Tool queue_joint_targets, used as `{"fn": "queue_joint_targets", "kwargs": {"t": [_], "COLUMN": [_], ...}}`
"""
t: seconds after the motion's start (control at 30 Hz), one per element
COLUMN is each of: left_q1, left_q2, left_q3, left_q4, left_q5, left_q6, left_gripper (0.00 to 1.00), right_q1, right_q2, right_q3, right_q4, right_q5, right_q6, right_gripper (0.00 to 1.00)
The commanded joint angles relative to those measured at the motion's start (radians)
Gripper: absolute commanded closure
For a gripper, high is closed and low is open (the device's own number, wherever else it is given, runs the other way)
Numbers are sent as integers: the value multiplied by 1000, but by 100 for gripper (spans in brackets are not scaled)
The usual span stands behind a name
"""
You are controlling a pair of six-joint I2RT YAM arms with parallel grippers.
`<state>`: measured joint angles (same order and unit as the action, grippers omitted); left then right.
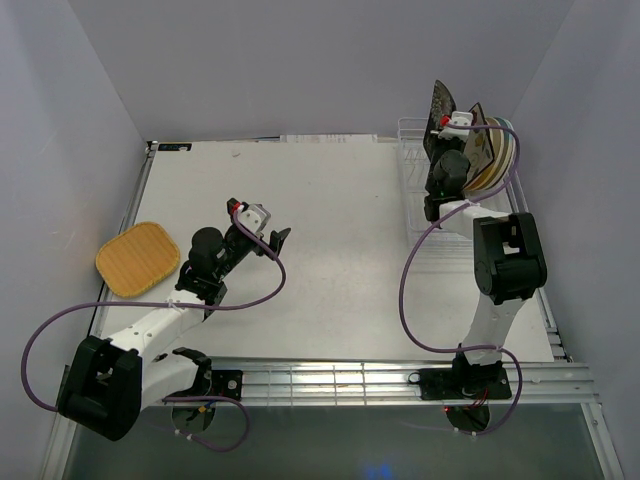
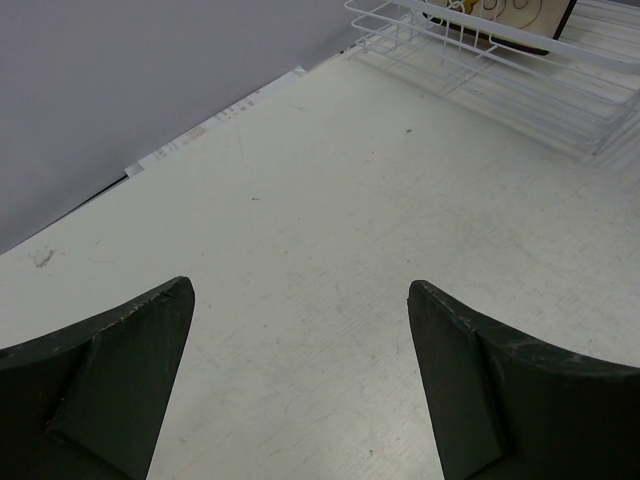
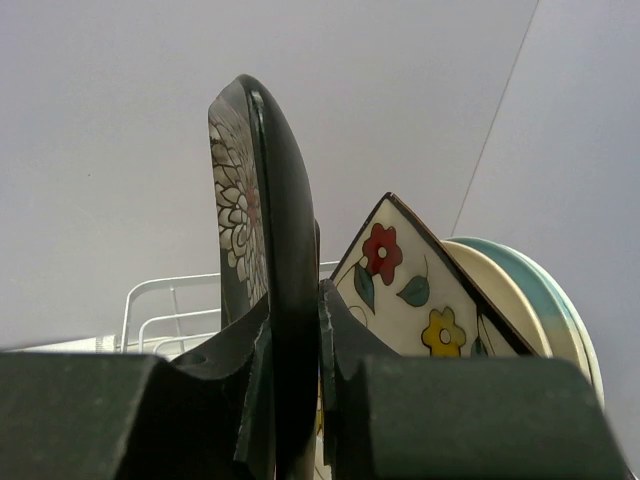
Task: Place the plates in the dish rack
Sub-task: Insert the plate into the dish rack.
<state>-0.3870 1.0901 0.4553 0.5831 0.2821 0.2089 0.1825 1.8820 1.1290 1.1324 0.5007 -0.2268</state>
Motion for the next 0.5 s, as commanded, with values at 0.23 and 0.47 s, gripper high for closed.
{"fn": "queue_joint_targets", "kwargs": {"t": [0.23,0.47], "left_q1": [7,7], "left_q2": [-2,-1], "left_q3": [14,14], "left_q4": [-3,-3], "left_q5": [15,14], "left_q6": [-2,0], "left_gripper": [2,2], "right_q1": [-26,-51], "right_q2": [-55,-35], "right_q3": [31,32], "right_q4": [359,351], "right_q5": [29,35], "right_q6": [-32,-19], "right_gripper": [92,92]}}
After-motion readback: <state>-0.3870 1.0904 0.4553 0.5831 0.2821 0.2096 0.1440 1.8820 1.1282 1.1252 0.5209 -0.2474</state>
